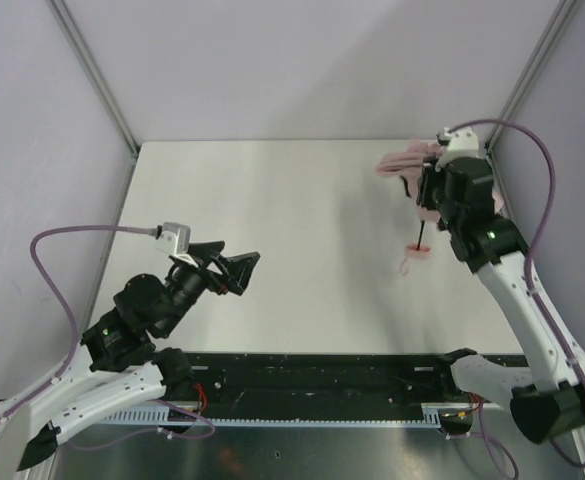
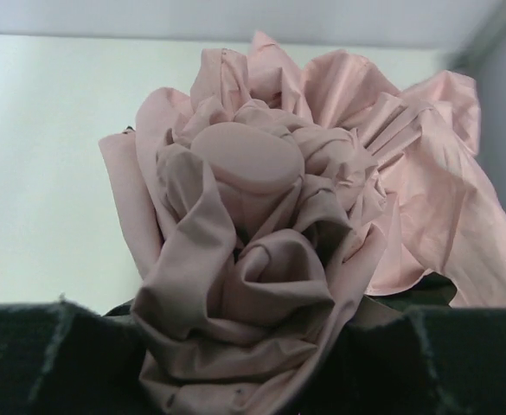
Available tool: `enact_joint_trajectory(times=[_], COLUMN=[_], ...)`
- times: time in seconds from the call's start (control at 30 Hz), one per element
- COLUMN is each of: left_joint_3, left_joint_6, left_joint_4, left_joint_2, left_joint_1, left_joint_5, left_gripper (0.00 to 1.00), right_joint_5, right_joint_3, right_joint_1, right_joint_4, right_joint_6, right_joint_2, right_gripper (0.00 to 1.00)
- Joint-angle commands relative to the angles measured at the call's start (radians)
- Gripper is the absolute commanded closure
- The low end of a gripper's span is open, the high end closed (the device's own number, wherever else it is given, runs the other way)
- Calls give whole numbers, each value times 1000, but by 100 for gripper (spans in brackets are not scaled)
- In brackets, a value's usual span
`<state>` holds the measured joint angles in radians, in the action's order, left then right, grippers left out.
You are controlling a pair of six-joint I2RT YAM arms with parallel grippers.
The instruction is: Put away the umbrella
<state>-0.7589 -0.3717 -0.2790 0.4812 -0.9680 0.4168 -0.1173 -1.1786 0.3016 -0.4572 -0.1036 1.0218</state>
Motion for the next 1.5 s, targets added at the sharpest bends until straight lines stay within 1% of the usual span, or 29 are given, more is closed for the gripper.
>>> enact_joint_trajectory(times=[0.0,0.1,0.13,0.17,0.23,0.33,0.43,0.53,0.63,0.73,0.83,0.9,0.97,1.03,1.07,1.13,1.27,1.33,1.47], left_joint_3=[59,94,110,128,160,201,234,259,283,308,319,322,323,326,324,326,348,357,390], left_joint_6=[-67,-97,-111,-131,-164,-199,-227,-255,-303,-356,-383,-408,-440,-462,-470,-501,-613,-662,-773], left_joint_4=[28,36,38,40,46,51,52,50,49,49,50,49,49,45,39,15,-5,-7,1], left_joint_2=[-29,-68,-87,-106,-142,-183,-203,-207,-216,-234,-237,-238,-239,-225,-212,-169,-83,-34,40], left_joint_1=[2,1,1,2,2,2,2,2,1,2,2,2,0,1,1,2,2,2,2], left_joint_5=[-3,-6,-1,6,20,28,31,29,22,-5,-31,-49,-68,-87,-92,-93,-104,-113,-87], left_gripper=[1,1,1,1,1,2,3,3,7,9,11,12,16,23,26,28,25,23,23], right_joint_5=[-598,-795,-842,-867,-874,-854,-826,-730,-524,-317,-95,25,145,234,263,308,413,424,414], right_joint_3=[-186,-216,-218,-219,-220,-219,-219,-217,-208,-170,-158,-156,-159,-160,-160,-161,-158,-158,-155], right_joint_1=[109,228,260,291,344,425,515,609,680,716,725,727,718,702,695,682,656,651,638], right_joint_4=[155,281,312,330,334,284,204,95,-32,-137,-233,-269,-291,-294,-291,-279,-251,-244,-226], right_joint_6=[396,790,893,958,998,957,873,763,651,596,576,563,549,536,531,521,520,518,490], right_joint_2=[188,358,414,468,557,701,847,967,1035,1066,1087,1106,1126,1151,1163,1179,1172,1179,1187], right_gripper=[100,100,100,100,100,100,100,100,100,100,100,100,100,100,100,100,100,100,99])
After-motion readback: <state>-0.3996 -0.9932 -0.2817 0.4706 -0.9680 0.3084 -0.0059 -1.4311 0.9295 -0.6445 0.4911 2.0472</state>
